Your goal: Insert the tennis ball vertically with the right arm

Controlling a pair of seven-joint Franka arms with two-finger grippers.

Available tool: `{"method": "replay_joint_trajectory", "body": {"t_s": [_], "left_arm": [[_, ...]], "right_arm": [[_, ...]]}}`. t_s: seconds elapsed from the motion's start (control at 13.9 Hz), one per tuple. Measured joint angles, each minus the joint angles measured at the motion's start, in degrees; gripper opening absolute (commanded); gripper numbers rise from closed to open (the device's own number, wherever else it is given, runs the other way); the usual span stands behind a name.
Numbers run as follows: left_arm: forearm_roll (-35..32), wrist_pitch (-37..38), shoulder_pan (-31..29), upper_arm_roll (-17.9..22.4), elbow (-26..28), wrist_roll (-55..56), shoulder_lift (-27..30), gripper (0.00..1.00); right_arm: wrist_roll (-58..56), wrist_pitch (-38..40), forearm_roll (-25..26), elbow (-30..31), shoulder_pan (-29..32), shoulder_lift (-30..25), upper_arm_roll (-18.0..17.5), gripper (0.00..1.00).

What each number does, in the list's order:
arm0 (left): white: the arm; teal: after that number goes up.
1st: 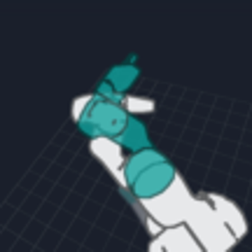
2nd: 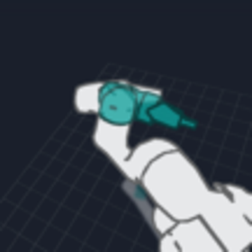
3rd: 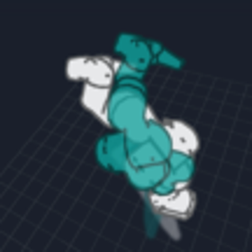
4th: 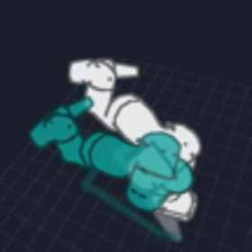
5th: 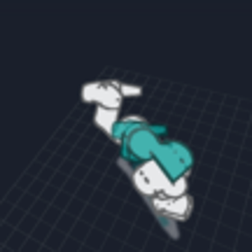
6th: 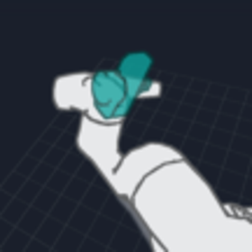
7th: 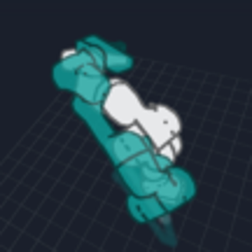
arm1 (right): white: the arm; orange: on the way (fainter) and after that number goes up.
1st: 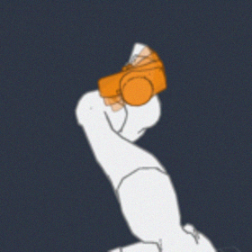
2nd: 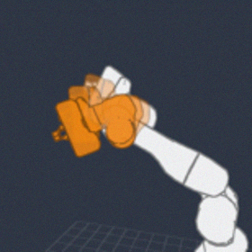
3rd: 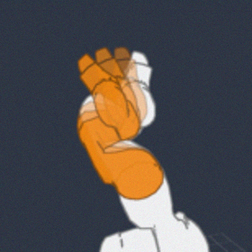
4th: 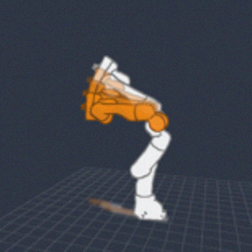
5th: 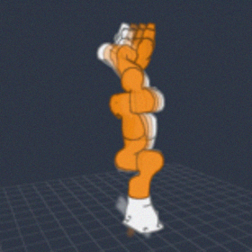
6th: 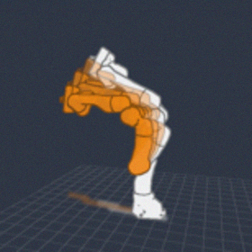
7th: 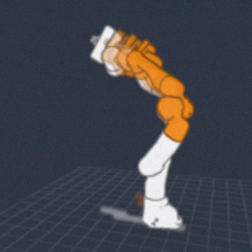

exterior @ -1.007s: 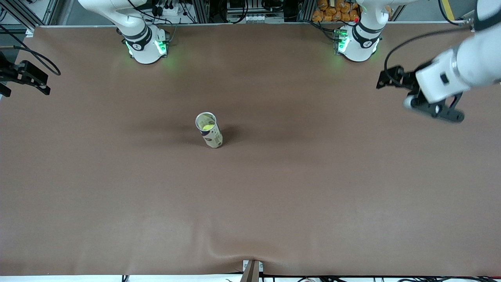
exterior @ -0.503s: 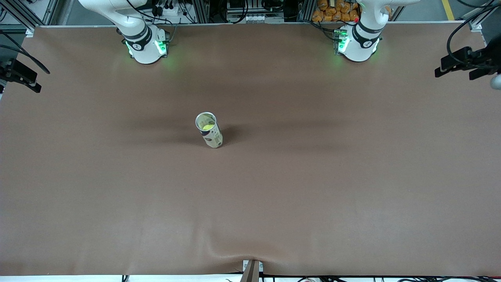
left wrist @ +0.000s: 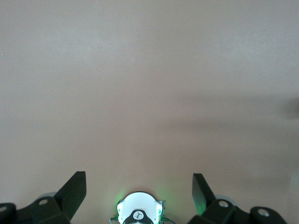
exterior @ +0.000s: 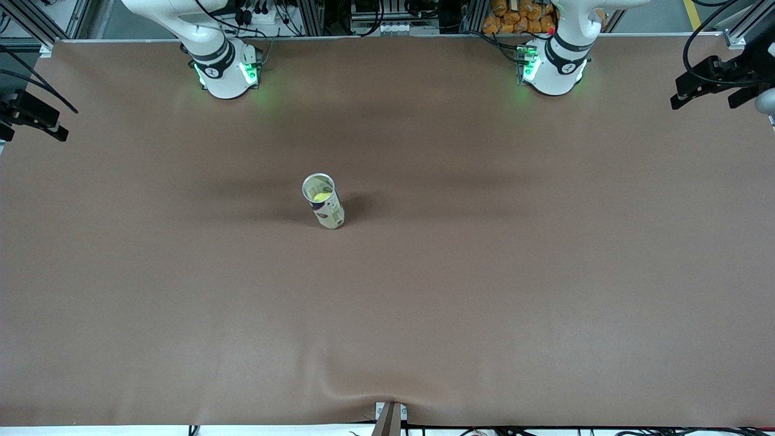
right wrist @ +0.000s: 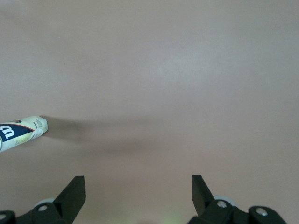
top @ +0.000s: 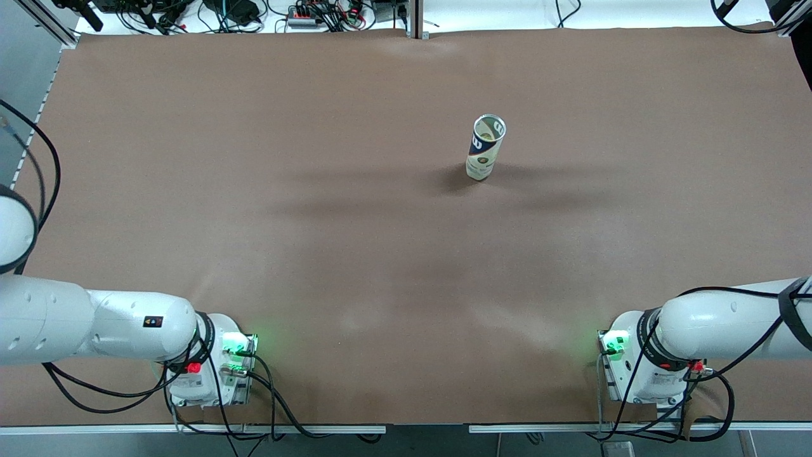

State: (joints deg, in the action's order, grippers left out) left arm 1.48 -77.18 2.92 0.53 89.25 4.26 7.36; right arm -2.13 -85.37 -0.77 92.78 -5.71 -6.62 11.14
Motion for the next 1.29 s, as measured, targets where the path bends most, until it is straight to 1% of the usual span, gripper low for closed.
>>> {"method": "replay_joint_trajectory", "body": {"t_s": [0.14, 0.36, 0.65, 1.29], "left_arm": [[0.0, -1.5, 0.0, 0.3, 1.0, -0.2, 0.2, 1.0], [-0.4, -2.5, -0.3, 1.0, 0.9, -0.2, -1.1, 1.0], [-0.5, -3.1, -0.9, 1.2, -0.7, -0.2, -3.9, 1.0], [-0.5, -4.7, -2.4, 1.3, -1.2, -0.4, -4.9, 1.0]], "right_arm": [[0.8, 0.9, -0.1, 0.0, 0.0, 0.0, -0.2, 1.0], [0.8, 1.4, -0.1, 0.0, 0.0, 0.0, -0.2, 1.0], [0.8, 1.4, -0.1, 0.0, 0.0, 0.0, -0.2, 1.0], [0.8, 1.4, -0.1, -0.1, 0.0, 0.0, -0.5, 1.0]]}}
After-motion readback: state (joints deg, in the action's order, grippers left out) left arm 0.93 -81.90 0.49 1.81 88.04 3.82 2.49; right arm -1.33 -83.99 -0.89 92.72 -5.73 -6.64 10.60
